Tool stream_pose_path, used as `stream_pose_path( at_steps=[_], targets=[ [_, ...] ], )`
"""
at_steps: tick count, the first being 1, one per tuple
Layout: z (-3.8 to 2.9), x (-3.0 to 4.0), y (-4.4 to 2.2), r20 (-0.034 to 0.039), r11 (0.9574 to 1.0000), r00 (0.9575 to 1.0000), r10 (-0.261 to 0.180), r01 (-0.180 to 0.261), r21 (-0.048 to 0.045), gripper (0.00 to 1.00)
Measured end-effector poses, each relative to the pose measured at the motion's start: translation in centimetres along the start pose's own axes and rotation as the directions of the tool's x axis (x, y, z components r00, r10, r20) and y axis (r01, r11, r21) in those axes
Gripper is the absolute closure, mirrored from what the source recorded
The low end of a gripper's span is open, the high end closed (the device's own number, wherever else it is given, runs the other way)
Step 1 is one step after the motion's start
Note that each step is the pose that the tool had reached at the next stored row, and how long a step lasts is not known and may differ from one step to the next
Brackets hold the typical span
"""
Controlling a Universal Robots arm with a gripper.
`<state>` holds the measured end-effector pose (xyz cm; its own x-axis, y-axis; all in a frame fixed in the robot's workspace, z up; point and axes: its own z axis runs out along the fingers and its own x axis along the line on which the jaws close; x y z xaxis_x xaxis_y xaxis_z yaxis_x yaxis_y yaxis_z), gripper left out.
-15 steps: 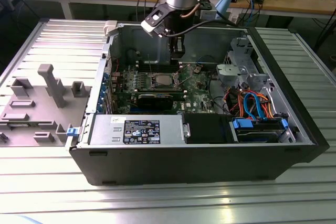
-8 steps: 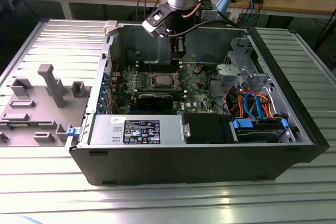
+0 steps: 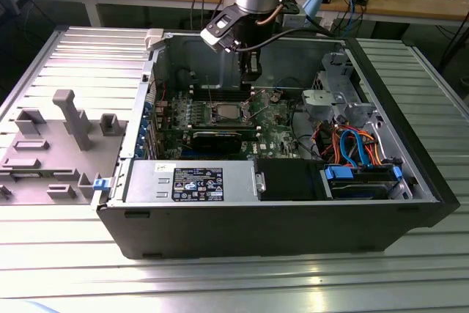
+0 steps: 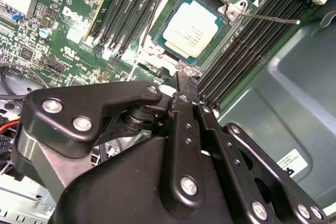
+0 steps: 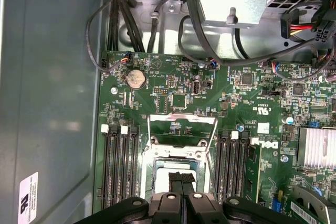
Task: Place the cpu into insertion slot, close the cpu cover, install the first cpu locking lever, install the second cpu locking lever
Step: 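Close the cpu cover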
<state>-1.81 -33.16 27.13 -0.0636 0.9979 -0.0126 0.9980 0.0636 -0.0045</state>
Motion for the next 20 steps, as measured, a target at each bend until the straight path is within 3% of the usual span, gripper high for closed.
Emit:
stream_pose_path(
  at_steps=[20],
  targets=[
    [0.02,-0.04,0.75,0.0003,1.0,1.0,0.0,0.0,0.0,0.89]
  ],
)
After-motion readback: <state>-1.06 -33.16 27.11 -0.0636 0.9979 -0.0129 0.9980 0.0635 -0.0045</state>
